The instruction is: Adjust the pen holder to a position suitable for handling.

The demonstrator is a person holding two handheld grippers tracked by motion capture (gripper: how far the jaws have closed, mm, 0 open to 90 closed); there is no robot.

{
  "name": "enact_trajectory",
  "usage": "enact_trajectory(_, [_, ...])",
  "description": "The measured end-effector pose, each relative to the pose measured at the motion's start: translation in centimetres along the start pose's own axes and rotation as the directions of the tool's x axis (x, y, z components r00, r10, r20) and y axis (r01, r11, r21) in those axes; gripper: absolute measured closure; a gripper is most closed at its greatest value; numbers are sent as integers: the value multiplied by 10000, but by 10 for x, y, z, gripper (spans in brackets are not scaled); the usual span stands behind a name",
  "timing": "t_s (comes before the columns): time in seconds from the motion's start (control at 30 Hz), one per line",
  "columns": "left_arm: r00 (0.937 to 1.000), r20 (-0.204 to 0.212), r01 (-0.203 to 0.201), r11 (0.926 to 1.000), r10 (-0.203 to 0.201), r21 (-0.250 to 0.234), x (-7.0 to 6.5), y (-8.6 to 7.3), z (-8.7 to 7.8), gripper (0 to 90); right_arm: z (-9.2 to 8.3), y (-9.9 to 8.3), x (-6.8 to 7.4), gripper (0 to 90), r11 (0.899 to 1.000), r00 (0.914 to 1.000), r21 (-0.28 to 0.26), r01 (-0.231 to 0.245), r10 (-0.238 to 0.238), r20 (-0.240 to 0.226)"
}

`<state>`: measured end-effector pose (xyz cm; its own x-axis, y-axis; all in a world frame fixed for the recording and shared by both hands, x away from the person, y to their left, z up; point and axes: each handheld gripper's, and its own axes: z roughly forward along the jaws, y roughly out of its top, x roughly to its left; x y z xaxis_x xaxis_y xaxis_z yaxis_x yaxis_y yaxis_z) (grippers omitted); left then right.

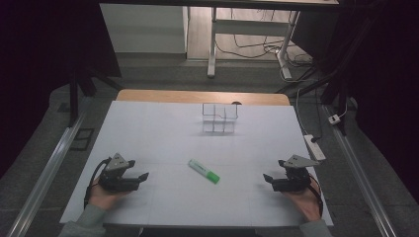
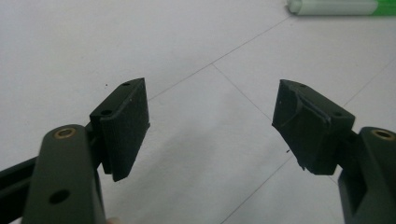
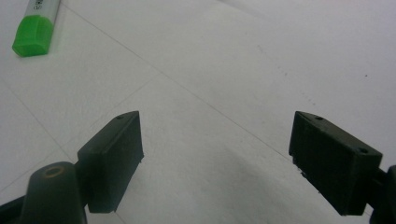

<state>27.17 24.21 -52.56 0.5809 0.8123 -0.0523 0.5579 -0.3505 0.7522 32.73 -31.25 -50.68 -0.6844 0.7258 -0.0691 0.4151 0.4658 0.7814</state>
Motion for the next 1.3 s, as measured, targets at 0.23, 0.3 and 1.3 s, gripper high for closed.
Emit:
enact_trajectory(0.23, [10000,6,-10,10000,10,9,0,0,1,266,-2,0,0,176,10000,10000,-45,4,-4,38])
enact_trajectory(0.3, [10000,1,-7,10000,7,13,0,0,1,266,-3,1,1,181,9999,10000,-98,29,-29,6])
enact_trajectory(1.3, [10000,-50,-80,9999,81,151,2,-1,4,264,-3,4,6,212,9992,9990,-127,383,-386,-212])
